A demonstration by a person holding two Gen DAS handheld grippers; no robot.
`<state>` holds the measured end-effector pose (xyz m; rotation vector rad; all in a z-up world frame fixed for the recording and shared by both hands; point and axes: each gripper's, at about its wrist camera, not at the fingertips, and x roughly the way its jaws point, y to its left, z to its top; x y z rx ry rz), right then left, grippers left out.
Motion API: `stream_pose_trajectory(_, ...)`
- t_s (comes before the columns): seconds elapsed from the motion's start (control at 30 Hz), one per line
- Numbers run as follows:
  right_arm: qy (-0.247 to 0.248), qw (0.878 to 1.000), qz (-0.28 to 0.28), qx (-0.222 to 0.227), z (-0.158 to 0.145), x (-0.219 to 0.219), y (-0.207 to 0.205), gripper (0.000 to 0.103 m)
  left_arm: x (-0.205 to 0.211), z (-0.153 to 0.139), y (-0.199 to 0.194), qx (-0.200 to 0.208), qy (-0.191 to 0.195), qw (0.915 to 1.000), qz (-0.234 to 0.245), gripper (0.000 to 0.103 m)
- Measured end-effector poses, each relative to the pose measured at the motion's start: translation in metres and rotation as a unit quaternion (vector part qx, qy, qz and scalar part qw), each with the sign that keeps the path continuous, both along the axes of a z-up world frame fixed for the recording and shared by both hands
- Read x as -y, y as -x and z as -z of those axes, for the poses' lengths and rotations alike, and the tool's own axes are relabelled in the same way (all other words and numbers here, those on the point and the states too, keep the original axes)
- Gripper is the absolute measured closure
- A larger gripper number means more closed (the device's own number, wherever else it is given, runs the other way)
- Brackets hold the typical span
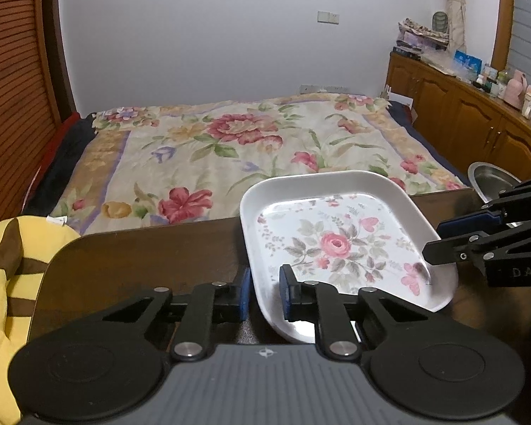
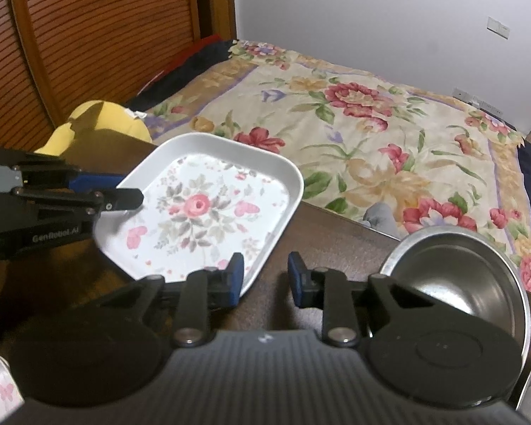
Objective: Organize plates and bowls
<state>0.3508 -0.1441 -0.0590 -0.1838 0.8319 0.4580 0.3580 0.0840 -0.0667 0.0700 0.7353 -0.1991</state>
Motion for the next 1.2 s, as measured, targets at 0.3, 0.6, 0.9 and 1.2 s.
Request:
stream_pose_trajectory(0.3, 0.011, 1.000, -0.023, -0.011, 0.002, -0.004, -0.001, 0.086, 0.000, 0.002, 0.003, -0.001, -0.003, 1.0000, 0.004, 0.091)
stream_pose_trajectory(0.6, 0.013, 0.999, -0.030, -0.020, 0.001, -0.005, -0.001, 0.087, -0.001, 0.000, 0.009, -0.003, -0.003, 1.0000, 0.004, 0.091)
stream_pose_trajectory(0.9, -0.005, 0.999, -0.033, -0.015, -0.005, -0.003, 0.005, 0.087, -0.006, -0.015, 0.024, 0.014, 0.000, 0.9999, 0.004, 0.092)
stream_pose_trajectory(1.2, -0.011, 0.999, -0.035, 0.010, -0.024, -0.004, 0.023, 0.087, -0.010, -0.035, 0.045, 0.041, -0.001, 0.9992, 0.000, 0.091)
